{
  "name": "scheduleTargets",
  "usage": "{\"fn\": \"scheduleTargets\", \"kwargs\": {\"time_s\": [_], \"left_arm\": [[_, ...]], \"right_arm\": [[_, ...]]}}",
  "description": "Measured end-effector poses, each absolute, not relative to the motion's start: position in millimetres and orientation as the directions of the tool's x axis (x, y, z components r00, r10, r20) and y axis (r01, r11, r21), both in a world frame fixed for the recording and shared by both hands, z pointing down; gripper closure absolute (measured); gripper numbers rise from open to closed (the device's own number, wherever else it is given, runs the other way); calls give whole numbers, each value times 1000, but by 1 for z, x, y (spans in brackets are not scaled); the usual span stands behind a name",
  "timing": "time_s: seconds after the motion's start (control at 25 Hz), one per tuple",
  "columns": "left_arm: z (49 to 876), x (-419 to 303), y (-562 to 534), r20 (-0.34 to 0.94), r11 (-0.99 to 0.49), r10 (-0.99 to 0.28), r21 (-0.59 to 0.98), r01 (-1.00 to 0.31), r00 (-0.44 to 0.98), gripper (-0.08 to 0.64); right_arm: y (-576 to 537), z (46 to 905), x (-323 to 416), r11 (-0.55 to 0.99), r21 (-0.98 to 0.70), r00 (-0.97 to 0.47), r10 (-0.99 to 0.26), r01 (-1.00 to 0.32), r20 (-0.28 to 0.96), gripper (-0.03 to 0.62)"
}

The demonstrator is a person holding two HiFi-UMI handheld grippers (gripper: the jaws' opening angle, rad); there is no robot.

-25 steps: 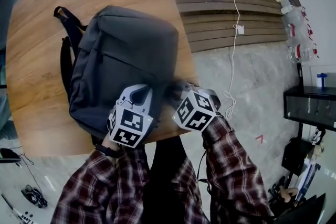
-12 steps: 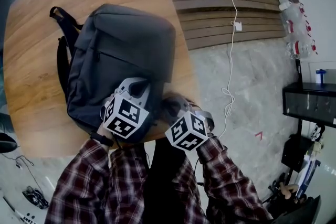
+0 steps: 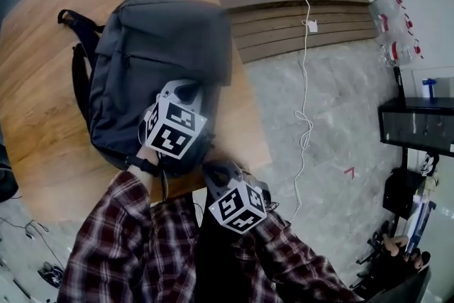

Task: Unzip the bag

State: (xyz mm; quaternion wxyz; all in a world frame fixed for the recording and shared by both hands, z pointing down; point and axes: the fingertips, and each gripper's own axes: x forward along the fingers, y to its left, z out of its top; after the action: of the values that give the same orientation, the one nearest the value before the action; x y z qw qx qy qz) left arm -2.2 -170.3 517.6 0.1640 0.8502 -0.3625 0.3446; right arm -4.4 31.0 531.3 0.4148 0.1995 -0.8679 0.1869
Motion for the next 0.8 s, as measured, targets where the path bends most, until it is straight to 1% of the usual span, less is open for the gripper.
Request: {"fn": "scheduleTargets", "kwargs": {"time_s": [0.12,0.32,0.44,0.6,0.68,0.8], "left_arm": [[515,3,-189,702,-658,-514,47,-752,493,551],[511,-4,-205,669,-639,-559,31,-769,490,551],[509,-18,-204,671,-624,-563,38,-781,483,551],[516,-53,-189,712,-632,-525,40,-774,466,551],[519,-73,-176,728,-636,-507,46,-771,461,552],[521,-97,-154,737,-600,-503,79,-796,452,551]], "right_arm": [[37,523,-15,812,-198,-609,-226,-549,761,581],[15,525,7,799,-136,-567,-283,-585,774,581],[4,528,28,812,-68,-527,-310,-580,791,581],[-26,532,48,815,5,-483,-348,-579,803,581],[-47,532,53,819,44,-466,-369,-573,804,581],[-81,530,52,836,97,-458,-388,-539,800,581]]}}
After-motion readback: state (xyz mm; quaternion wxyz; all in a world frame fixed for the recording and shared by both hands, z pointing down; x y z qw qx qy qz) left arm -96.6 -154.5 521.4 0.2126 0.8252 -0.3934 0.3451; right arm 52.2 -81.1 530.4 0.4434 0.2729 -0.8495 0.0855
